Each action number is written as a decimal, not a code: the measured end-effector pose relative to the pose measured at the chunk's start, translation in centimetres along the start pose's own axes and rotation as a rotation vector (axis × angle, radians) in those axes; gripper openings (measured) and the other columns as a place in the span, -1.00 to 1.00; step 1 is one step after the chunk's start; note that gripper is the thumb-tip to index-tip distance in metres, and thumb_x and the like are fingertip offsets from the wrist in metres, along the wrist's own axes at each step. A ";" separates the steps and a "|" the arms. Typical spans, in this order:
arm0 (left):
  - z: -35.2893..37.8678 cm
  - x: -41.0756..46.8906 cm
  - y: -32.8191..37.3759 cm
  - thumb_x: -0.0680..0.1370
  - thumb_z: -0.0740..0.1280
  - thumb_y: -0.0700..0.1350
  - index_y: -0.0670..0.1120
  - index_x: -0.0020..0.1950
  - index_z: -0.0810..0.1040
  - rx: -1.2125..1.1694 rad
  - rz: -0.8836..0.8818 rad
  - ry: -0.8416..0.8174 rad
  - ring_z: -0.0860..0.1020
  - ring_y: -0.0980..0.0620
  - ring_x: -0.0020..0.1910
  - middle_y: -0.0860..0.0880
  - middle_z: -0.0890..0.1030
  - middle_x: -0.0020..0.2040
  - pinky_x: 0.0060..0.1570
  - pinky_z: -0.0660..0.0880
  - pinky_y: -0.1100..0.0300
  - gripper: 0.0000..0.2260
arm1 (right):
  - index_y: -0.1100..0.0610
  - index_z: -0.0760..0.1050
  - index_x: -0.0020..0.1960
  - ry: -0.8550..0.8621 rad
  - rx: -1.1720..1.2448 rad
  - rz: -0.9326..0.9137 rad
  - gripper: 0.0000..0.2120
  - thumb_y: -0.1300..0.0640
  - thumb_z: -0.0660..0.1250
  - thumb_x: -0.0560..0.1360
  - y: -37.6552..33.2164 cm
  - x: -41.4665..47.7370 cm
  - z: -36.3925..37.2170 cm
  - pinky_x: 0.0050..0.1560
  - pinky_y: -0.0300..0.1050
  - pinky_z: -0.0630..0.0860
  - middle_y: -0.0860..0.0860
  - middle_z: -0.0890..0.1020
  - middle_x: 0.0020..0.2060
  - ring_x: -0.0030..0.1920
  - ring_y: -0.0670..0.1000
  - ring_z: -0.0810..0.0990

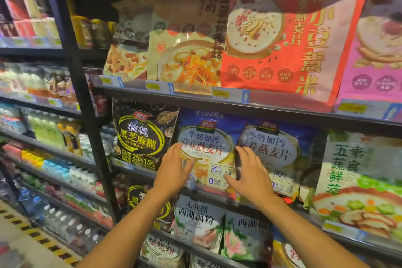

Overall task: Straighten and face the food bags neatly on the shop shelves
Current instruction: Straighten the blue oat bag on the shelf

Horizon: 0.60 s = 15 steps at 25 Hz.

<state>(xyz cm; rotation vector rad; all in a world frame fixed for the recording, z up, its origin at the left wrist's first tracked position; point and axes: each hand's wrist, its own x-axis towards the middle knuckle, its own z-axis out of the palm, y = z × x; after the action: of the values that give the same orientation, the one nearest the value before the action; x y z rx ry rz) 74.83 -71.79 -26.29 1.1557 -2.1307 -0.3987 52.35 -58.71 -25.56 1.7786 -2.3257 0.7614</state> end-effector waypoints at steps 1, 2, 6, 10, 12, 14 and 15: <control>0.4 1.0 -0.5 0.64 0.29 0.15 -0.14 0.62 0.19 -0.021 -0.014 -0.012 0.24 -0.12 0.57 -0.10 0.26 0.60 0.54 0.24 -0.05 -0.34 | 0.04 0.06 0.65 -0.008 -0.019 0.033 -0.07 -0.36 0.34 0.47 -0.3 0.5 0.4 0.48 0.11 0.37 0.01 0.21 0.59 0.58 0.08 0.23; 0.9 2.1 -1.1 0.65 0.27 0.16 -0.15 0.63 0.16 -0.045 -0.034 -0.027 0.20 -0.12 0.60 -0.12 0.23 0.62 0.56 0.20 -0.05 -0.33 | 0.07 0.09 0.64 -0.015 -0.032 0.073 -0.08 -0.34 0.35 0.48 -0.7 1.0 0.9 0.44 0.09 0.41 0.04 0.26 0.54 0.54 0.10 0.28; 2.7 5.5 -2.7 0.68 0.21 0.12 -0.22 0.66 0.04 -0.154 -0.140 -0.086 0.07 -0.16 0.64 -0.20 0.10 0.66 0.60 0.09 -0.06 -0.30 | 0.10 0.28 0.38 -0.008 0.075 0.279 -0.30 -0.25 0.47 0.46 -2.3 2.9 2.8 0.14 0.00 0.54 0.03 0.42 0.24 0.28 0.09 0.47; 3.9 7.5 -2.6 0.67 0.21 0.11 -0.31 0.44 0.31 -0.245 -0.224 -0.039 0.33 -0.32 0.45 -0.31 0.37 0.44 0.42 0.34 -0.18 -0.45 | 0.07 0.27 0.08 0.027 0.230 0.428 -0.46 -0.15 0.55 0.44 -3.4 3.7 4.6 -0.11 -0.04 0.49 -0.01 0.44 0.01 0.01 0.06 0.52; 4.3 8.6 -2.7 0.65 0.22 0.09 -0.29 0.22 0.40 -0.316 -0.281 -0.014 0.46 -0.33 0.26 -0.30 0.48 0.24 0.22 0.45 -0.18 -0.58 | 0.09 0.31 0.06 0.007 0.281 0.473 -0.47 -0.14 0.57 0.42 -3.3 3.9 5.5 -0.10 0.05 0.57 0.02 0.51 -0.04 -0.05 0.06 0.55; 4.1 9.7 -2.7 0.66 0.20 0.09 -0.25 0.11 0.41 -0.414 -0.374 -0.030 0.52 -0.30 0.14 -0.29 0.54 0.16 0.13 0.49 -0.16 -0.63 | 0.09 0.34 0.09 -0.019 0.321 0.505 -0.47 -0.13 0.59 0.40 -3.0 4.0 6.0 -0.03 0.12 0.61 0.03 0.58 -0.03 -0.03 0.07 0.60; 4.1 10.2 -2.7 0.66 0.19 0.13 -0.23 0.07 0.41 -0.456 -0.410 -0.036 0.54 -0.29 0.11 -0.29 0.56 0.13 0.11 0.51 -0.14 -0.61 | 0.09 0.35 0.10 -0.023 0.337 0.516 -0.47 -0.12 0.60 0.40 -2.9 4.1 6.1 -0.02 0.12 0.62 0.02 0.60 -0.02 -0.02 0.07 0.61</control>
<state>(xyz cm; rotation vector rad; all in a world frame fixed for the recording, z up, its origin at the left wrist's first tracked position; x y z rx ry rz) 69.82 -81.92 -26.57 1.3035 -1.6932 -1.0358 55.05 -65.58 -28.32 1.2786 -2.8474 1.2715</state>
